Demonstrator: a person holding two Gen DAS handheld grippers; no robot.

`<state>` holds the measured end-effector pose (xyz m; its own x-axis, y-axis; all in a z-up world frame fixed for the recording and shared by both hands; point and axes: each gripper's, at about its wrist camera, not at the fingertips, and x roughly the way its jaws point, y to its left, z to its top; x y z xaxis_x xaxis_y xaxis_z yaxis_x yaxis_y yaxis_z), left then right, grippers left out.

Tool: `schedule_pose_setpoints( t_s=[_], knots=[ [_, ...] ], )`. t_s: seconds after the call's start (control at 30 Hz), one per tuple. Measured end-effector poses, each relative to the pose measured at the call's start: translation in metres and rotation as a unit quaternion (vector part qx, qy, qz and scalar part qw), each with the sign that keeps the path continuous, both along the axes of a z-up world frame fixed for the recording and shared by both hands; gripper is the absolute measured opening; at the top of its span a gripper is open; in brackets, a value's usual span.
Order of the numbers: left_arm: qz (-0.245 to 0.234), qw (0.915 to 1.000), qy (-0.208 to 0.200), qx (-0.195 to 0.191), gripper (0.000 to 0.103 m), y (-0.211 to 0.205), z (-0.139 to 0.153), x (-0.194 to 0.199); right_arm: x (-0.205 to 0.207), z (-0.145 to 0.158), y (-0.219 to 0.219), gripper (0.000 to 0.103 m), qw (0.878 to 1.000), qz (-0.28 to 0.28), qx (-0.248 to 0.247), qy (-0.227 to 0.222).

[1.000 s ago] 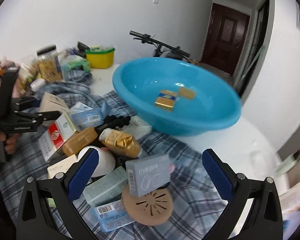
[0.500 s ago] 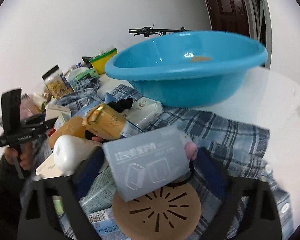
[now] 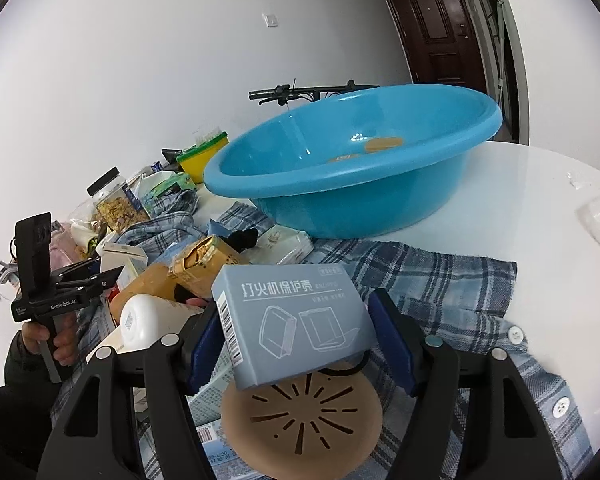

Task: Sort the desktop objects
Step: 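Grasp the grey lighter-case box with right tool, then hold the cream box over the basin with left tool while right tool lifts grey box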

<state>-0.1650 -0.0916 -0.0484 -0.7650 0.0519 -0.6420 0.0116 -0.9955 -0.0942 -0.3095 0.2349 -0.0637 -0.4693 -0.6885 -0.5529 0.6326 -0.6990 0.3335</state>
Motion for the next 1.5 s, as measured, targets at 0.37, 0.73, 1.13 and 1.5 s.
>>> schedule_pose_setpoints(
  t_s=[0.37,0.73,1.13,1.5],
  knots=[
    [0.018,0.9998,0.002,-0.002,0.062,-0.004,0.024,0.01,-0.004,0.0,0.005,0.068,1.0,-0.019,-0.008,-0.002],
    [-0.008,0.9973,0.052,-0.052,0.062,0.039,0.098,-0.018,-0.002,-0.001,0.004,0.068,1.0,-0.004,-0.006,0.002],
    [-0.042,0.9927,0.085,-0.073,0.062,0.102,0.145,-0.096,-0.007,-0.004,0.004,0.068,1.0,-0.016,-0.007,-0.011],
    [-0.062,0.9904,0.098,-0.076,0.062,0.121,0.133,-0.147,-0.005,-0.004,-0.006,0.068,1.0,-0.003,0.007,-0.004]
  ],
)
